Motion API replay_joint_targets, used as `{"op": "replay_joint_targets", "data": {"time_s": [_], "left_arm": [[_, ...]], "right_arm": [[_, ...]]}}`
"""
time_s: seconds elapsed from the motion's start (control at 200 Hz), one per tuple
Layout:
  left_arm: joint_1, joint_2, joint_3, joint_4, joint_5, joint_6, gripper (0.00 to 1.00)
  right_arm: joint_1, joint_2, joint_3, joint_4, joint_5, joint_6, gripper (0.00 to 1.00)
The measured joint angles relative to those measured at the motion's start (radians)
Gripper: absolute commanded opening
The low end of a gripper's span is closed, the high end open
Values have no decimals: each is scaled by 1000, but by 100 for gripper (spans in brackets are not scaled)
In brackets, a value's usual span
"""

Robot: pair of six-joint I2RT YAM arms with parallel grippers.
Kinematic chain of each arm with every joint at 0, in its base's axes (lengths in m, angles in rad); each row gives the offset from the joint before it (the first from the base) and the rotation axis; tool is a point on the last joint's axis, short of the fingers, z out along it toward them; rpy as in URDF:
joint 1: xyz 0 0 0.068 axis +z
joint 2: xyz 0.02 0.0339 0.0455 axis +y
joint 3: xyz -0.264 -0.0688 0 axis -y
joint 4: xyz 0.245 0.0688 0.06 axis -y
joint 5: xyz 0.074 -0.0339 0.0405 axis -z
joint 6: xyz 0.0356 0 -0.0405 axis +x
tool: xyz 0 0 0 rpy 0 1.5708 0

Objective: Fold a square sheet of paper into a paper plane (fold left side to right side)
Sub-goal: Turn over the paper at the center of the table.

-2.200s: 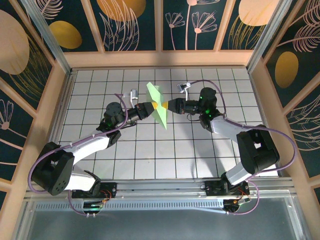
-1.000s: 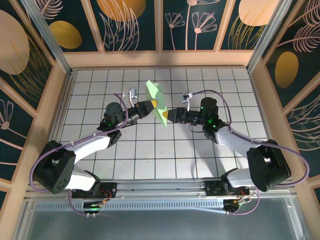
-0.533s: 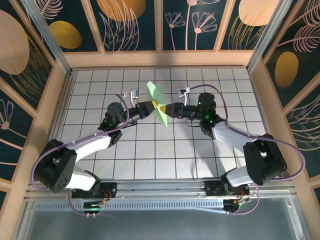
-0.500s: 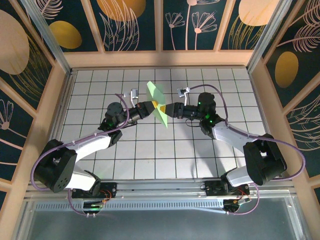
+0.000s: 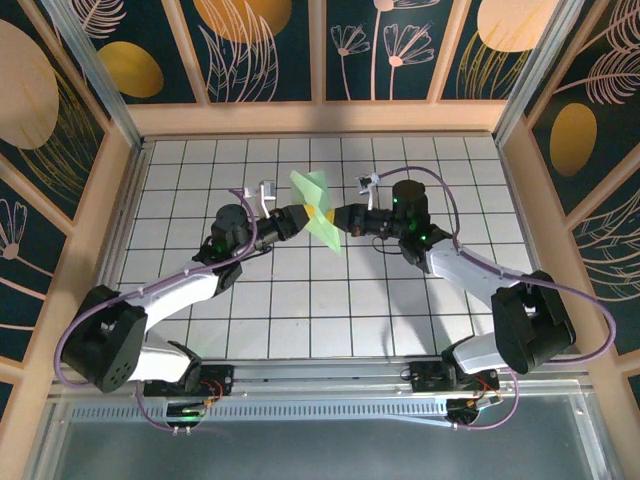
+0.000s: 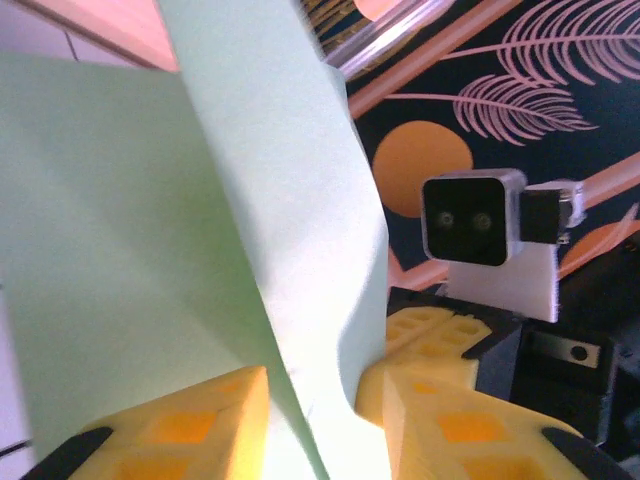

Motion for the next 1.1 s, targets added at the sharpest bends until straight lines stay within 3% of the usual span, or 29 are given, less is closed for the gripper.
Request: {"op": "replay_joint_targets", "data": {"time_s": [0.16,0.495,0.821,1.001,1.096], "left_arm": [[0,-100,0,-121,-117,69,53],[0,-288,-30,-375,-439,161,67],[0,-463,-115,-512,-695,167,76],[0,-479,-122,-546,-752,164,77],[0,-479,-122,-557,-762,164,76]], "right_arm": [[46,-31,81,-202,183,-121,0],[240,32,268,-559,793,-306,0],[400,350,451,-850,1407,-331,0],[454,563,546,-978,1602,-322,0],[462,646,570,-1029,1644,-309,7]]}}
